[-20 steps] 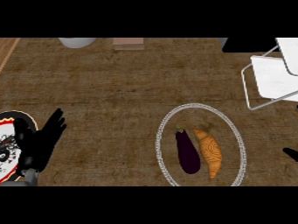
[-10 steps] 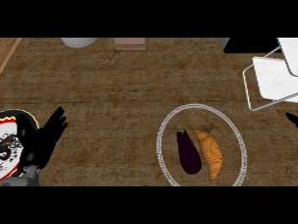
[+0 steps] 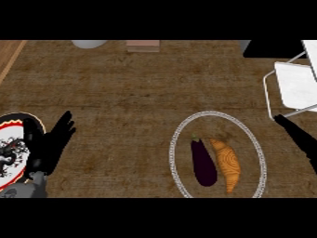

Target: Pick the croissant from the placemat and place it in the tiered shelf

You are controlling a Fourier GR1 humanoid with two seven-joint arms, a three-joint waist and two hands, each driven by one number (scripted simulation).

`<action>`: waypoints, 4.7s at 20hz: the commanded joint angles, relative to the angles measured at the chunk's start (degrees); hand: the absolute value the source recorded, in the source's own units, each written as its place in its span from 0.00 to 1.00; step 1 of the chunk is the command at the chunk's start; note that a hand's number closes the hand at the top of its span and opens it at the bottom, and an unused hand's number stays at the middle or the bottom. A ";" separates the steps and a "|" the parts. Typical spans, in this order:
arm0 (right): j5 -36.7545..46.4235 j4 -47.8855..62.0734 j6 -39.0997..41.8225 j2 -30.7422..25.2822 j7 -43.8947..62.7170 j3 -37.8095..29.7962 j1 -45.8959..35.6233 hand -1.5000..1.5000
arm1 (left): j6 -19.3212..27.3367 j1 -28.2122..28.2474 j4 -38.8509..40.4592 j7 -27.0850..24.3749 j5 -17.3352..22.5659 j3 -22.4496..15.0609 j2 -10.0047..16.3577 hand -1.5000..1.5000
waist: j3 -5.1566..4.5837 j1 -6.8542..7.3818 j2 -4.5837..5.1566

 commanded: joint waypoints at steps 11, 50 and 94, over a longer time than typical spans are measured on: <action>17.58 15.88 8.79 17.26 19.13 15.51 -16.99 0.00 | -1.62 -1.53 2.22 0.05 -1.59 2.47 -1.12 0.50 | 0.06 -0.45 -0.02; 45.37 48.53 -2.28 36.32 -0.11 5.34 -14.73 0.00 | -6.63 3.70 -4.59 2.17 -7.20 8.00 -6.02 0.50 | 0.11 -0.24 -0.01; -3.62 -7.44 25.67 11.78 -0.21 -39.80 -11.87 1.00 | -5.32 0.55 -4.96 6.40 -10.21 9.49 -7.44 0.50 | 0.02 -1.21 -0.28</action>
